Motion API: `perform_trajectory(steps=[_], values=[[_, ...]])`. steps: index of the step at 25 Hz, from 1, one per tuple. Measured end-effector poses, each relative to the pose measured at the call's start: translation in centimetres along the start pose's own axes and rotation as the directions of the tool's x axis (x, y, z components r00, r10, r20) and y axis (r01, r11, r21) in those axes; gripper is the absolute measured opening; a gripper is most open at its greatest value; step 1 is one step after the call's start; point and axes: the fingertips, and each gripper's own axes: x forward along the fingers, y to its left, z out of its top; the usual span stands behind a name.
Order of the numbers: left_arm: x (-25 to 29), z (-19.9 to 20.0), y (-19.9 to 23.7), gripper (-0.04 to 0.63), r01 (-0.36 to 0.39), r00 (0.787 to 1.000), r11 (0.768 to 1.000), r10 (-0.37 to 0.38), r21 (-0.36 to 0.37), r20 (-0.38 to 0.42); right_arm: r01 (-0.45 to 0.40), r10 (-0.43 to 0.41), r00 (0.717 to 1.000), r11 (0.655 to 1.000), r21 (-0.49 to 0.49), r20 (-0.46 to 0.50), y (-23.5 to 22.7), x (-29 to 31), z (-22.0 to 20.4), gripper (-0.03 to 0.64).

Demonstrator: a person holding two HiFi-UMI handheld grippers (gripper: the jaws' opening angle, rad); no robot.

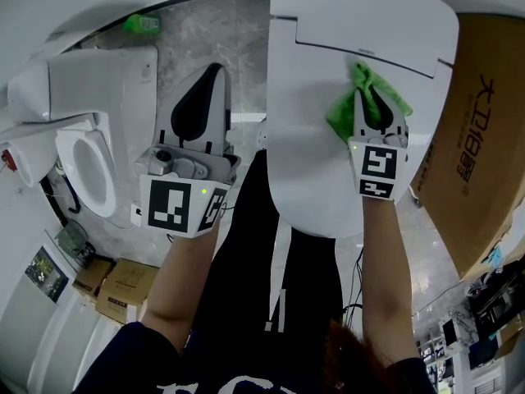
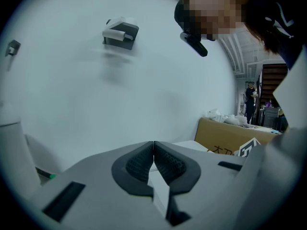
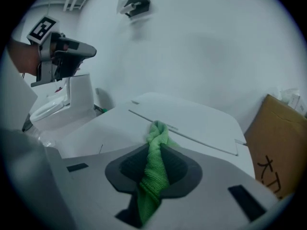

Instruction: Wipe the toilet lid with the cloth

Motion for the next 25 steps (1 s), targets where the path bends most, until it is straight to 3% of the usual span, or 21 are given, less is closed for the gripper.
perform_trajectory(steps=[12, 25], values=[[-1.5, -0.1, 2.2, 0.021, -0.025, 1.0, 1.0, 0.025, 0.009, -0.006, -0.207, 0.213, 0.977, 0.957, -0.201, 0.01, 10.2, 2.6, 3.8, 0.083], [-2.2, 0.2, 2.3, 0.021, -0.033, 0.999, 0.999, 0.033, 0.012, 0.001, -0.423, 0.423, 0.904, 0.864, -0.272, -0.059, 17.1, 2.6, 4.8, 0.083]])
